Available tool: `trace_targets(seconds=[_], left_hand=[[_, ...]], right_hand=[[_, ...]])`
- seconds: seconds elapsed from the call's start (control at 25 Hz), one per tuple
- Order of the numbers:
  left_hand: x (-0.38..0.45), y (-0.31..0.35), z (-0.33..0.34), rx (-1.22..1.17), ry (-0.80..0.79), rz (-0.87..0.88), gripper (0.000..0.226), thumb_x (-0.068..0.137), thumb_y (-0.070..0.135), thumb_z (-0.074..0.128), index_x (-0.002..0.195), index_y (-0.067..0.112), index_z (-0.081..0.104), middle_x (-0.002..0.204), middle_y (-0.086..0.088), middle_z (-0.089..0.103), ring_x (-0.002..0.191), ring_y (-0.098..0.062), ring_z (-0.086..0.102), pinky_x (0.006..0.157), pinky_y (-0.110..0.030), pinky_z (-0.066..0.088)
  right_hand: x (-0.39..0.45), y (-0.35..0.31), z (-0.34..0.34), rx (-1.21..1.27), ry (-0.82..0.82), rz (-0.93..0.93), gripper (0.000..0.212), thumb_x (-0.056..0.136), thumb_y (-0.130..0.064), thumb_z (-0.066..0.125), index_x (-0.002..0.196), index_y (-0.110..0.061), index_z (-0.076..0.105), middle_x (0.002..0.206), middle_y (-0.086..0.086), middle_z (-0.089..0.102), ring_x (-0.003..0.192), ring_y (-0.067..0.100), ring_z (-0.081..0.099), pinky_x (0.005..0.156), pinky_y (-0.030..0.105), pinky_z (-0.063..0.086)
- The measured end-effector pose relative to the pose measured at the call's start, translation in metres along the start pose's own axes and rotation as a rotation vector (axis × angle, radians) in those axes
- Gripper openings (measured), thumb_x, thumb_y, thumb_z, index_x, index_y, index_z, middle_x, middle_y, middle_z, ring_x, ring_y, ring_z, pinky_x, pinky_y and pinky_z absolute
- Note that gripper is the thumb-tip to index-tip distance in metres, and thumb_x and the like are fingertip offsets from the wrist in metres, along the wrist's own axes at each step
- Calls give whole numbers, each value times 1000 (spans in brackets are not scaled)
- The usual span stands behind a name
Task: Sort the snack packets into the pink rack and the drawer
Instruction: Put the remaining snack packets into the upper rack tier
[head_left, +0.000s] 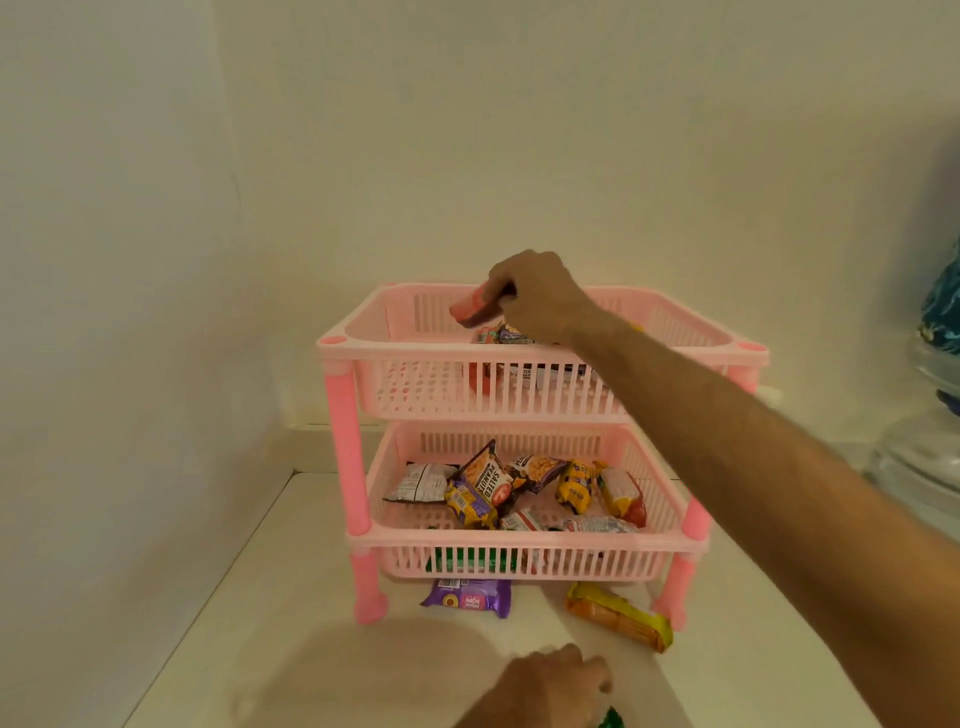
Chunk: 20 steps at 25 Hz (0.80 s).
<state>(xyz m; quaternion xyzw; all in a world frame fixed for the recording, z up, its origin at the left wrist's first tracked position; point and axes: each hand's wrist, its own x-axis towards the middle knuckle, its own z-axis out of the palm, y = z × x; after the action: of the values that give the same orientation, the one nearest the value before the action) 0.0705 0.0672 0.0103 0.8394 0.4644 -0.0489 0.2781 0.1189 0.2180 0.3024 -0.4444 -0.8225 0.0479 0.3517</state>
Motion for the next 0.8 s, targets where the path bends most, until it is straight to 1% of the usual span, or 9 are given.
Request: trace_targets(seconds=[0.12,0.16,0.24,0.4,0.52,0.6,0.68,0.72,0.8], left_hand=[[4,2,9,-133,-86,-132,29,104,25,43,131,21,53,143,-11,45,133,-29,44,117,-38,28],[4,1,9,-173,-90,-162,31,103,20,43,133,17,54,143,-13,46,133,-29,45,118,-37,28],[3,-3,2,-235,-87,-217,34,101,14,46,134,13,55,142,-15,49,131,-30,48,117,-37,31],[-5,-18,-17,-224,-7,-320,40,97,19,57,136,13,54,141,-14,51,130,-30,49,114,-37,35],[-11,-37,-28,-105,55,-338,45,87,30,70,129,19,57,133,-7,57,120,-27,56,104,-39,45],[-14,-48,-28,-23,111,-327,52,80,38,74,126,21,56,129,-4,58,115,-26,57,99,-40,47],[-11,-56,-23,34,134,-319,56,79,42,72,127,21,53,130,-4,57,115,-26,57,97,-42,47],[-9,-57,-20,65,137,-314,56,80,42,71,128,21,51,130,-4,56,116,-27,56,96,-42,47],[-7,-54,-15,138,159,-273,57,82,42,70,129,20,47,130,-6,54,118,-29,53,96,-45,46]], right_hand=[[13,-1,14,-157,-95,-40,27,82,11,60,94,-5,78,99,4,78,81,5,70,77,23,58],[18,-2,17,-204,-122,-55,24,82,9,62,94,-6,78,97,5,78,84,10,73,81,31,60],[24,-4,22,-271,-148,-78,22,80,7,64,91,-7,77,94,5,78,83,17,74,81,37,61],[29,-8,32,-367,-228,-90,28,77,6,61,87,-14,78,98,7,76,80,23,71,76,36,60],[29,-5,33,-331,-392,-34,20,80,-7,72,93,-21,77,107,2,73,87,18,70,67,30,56],[28,-4,33,-279,-479,-5,23,81,-15,76,102,-25,76,118,-1,69,100,18,67,73,30,54],[27,-5,31,-248,-529,-2,24,83,-18,74,106,-26,75,124,-4,67,106,16,65,78,31,52],[27,-5,30,-223,-537,8,23,85,-17,71,106,-25,76,121,-4,68,102,14,66,75,29,52],[23,-6,27,-167,-490,48,22,85,-8,63,95,-23,77,107,-3,72,85,9,67,62,23,49]])
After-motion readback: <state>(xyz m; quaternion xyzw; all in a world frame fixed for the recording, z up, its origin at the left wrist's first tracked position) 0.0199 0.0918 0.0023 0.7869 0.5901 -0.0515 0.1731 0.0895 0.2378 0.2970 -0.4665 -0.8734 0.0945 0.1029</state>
